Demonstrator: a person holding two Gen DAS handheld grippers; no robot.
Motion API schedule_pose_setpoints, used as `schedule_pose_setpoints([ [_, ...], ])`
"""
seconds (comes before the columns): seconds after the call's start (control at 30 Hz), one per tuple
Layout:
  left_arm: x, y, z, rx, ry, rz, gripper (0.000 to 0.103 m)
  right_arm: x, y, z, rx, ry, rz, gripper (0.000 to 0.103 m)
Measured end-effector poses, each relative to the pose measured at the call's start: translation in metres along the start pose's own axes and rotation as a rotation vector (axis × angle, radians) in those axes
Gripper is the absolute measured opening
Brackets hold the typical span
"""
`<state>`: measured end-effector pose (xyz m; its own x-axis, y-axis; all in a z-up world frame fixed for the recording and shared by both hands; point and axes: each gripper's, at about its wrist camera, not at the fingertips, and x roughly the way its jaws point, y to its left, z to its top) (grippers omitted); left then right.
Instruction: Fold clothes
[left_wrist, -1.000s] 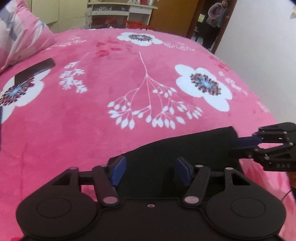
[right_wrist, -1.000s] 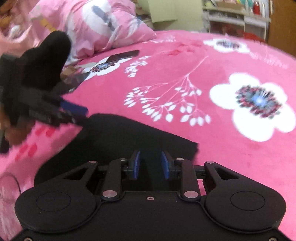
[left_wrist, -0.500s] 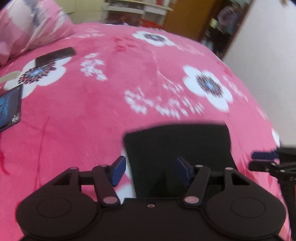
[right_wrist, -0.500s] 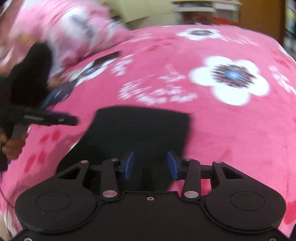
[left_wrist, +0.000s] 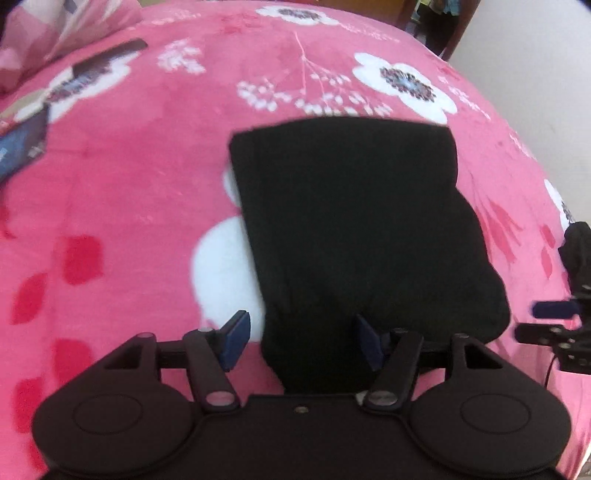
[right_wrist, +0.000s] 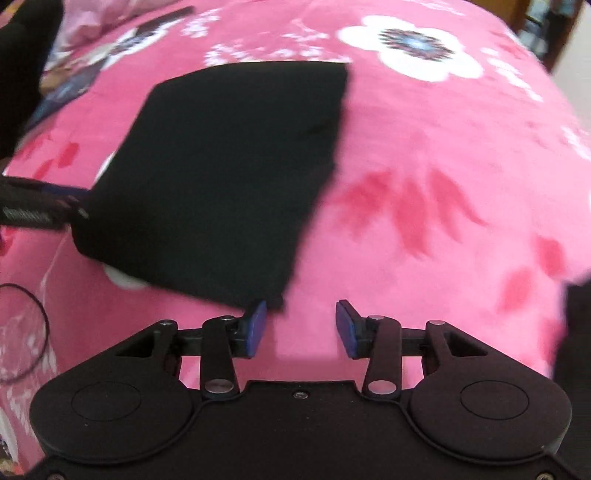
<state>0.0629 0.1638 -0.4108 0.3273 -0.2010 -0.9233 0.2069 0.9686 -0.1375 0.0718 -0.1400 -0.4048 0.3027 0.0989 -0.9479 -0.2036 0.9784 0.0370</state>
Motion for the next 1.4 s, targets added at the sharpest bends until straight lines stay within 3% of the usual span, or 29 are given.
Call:
schedule_pose_setpoints([
  [0.17, -0.075, -0.007, 0.031, -0.035, -0.064, 0.004, 0.059, -0.085, 0.001, 0.006, 0.126, -0.059, -0.013, 0.046],
  [0.43, -0.177, -0.049, 0.059, -0.036, -0.16, 0.038, 0.067, -0.181, 0.016, 0.038, 0.171, -0.19, 0.001, 0.06],
  [0.63, -0.202, -0.08, 0.055, -0.076, -0.193, 0.073, 0.07, -0.204, 0.005, 0.043, 0.189, -0.23, 0.033, 0.062],
  [0.9, -0.221, -0.125, 0.037, -0.107, -0.198, 0.124, 0.071, -0.223, -0.007, 0.023, 0.198, -0.227, 0.071, 0.062],
  [1.07, -0.246, -0.152, 0.034, -0.113, -0.26, 0.18, 0.08, -0.248, -0.013, 0.014, 0.165, -0.252, 0.093, 0.07],
  [1.4, -0.287, -0.188, 0.028, -0.167, -0.335, 0.272, 0.094, -0.279, -0.01, 0.005, 0.084, -0.287, 0.132, 0.074],
])
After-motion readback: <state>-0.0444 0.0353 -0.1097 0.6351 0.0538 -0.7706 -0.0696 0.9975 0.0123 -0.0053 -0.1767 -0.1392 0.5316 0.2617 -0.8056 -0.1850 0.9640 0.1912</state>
